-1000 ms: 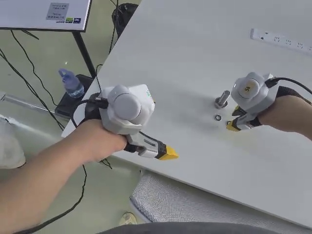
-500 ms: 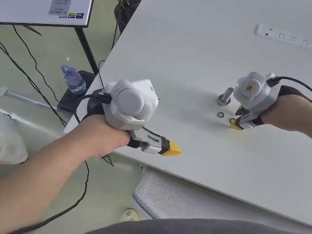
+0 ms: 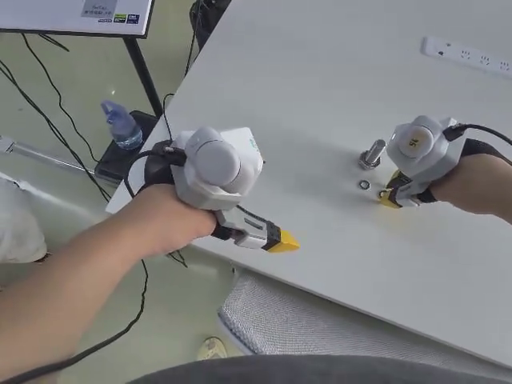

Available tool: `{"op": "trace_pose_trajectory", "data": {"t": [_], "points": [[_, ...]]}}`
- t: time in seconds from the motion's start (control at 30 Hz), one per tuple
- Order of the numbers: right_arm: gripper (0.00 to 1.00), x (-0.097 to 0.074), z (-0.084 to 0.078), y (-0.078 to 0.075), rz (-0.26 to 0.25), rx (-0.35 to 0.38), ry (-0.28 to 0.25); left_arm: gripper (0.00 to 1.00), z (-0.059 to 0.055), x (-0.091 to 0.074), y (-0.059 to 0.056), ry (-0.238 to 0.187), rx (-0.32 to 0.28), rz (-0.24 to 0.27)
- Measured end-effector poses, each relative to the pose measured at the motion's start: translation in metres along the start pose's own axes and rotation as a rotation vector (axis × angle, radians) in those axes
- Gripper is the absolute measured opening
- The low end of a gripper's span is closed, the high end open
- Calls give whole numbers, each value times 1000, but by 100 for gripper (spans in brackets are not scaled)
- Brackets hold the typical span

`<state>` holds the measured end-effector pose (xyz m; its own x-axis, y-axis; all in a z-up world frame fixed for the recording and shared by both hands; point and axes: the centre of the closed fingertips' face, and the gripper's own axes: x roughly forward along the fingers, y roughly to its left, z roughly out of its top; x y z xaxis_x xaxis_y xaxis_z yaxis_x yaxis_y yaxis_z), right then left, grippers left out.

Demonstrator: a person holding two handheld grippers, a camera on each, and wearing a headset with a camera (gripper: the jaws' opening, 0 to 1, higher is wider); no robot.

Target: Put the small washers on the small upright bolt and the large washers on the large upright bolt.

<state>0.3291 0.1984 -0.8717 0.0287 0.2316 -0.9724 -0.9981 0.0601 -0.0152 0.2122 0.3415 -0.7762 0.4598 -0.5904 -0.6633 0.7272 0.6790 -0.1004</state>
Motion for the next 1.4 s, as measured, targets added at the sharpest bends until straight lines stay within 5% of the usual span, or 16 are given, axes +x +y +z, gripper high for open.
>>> {"op": "trace_pose_trajectory", "data": {"t": [0.67,1.4], "points": [[13,0,1,2,-28,44,79,81,-5,-4,-5,10,-8,-2],[12,-16,-5,5,-17,109,38,79,-1,-2,-7,10,4,-4]]}}
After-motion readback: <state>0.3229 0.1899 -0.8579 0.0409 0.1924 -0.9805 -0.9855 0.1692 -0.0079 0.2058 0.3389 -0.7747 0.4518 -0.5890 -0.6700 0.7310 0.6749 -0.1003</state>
